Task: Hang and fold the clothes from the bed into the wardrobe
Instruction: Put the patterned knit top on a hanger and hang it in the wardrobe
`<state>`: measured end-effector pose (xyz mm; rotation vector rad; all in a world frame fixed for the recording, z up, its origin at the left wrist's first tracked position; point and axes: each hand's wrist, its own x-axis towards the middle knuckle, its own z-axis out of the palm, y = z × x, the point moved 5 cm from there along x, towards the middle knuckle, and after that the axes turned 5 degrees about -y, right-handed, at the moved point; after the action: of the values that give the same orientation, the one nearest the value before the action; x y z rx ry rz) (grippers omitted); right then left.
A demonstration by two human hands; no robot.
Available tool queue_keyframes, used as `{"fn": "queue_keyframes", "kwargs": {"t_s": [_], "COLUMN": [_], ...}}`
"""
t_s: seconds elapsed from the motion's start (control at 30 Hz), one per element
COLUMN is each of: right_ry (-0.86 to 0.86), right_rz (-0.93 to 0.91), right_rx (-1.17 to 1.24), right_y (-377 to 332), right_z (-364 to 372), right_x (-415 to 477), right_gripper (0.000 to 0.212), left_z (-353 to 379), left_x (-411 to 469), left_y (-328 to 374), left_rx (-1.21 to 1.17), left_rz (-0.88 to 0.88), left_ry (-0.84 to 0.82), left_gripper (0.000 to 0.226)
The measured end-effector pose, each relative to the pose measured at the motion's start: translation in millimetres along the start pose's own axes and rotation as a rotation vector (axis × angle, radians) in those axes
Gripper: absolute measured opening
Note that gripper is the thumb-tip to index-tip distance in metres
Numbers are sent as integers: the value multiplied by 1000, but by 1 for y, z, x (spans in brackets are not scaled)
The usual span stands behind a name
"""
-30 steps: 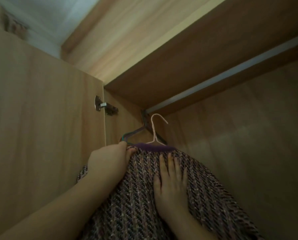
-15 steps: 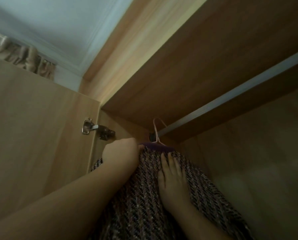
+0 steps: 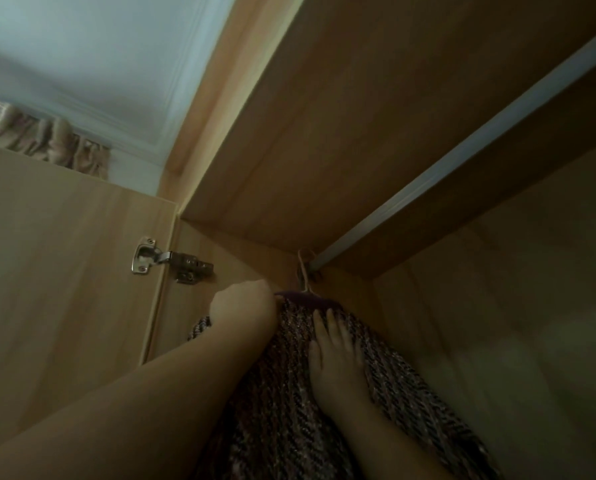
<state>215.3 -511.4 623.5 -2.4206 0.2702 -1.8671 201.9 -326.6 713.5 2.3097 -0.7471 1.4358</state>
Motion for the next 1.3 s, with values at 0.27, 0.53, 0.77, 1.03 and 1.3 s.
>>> {"fn": "queue_keyframes", "kwargs": {"t_s": [0.27, 0.53, 0.77, 1.03, 1.3], "right_ry": [-23, -203, -173, -235, -348], "right_rz": [33, 120, 189, 536, 855], "right_rx": [28, 8, -227, -537, -900], "right_y": [27, 14, -8, -75, -260], "right_z": [14, -5, -69, -165, -263], "right_x": [-44, -97, -187, -381, -593], "right_gripper": [92, 58, 62, 75, 66], "left_z": [25, 43, 76, 72, 3], "left_x": [-30, -117, -217, -369, -574], "left_y": [6, 8, -8, -24, -48], "left_rx": [-41, 9, -206, -516, -949], "left_rz": [53, 366, 503, 665, 928], "left_ry": [177, 95, -41, -199, -549], "left_gripper": [20, 59, 63, 65, 66]}}
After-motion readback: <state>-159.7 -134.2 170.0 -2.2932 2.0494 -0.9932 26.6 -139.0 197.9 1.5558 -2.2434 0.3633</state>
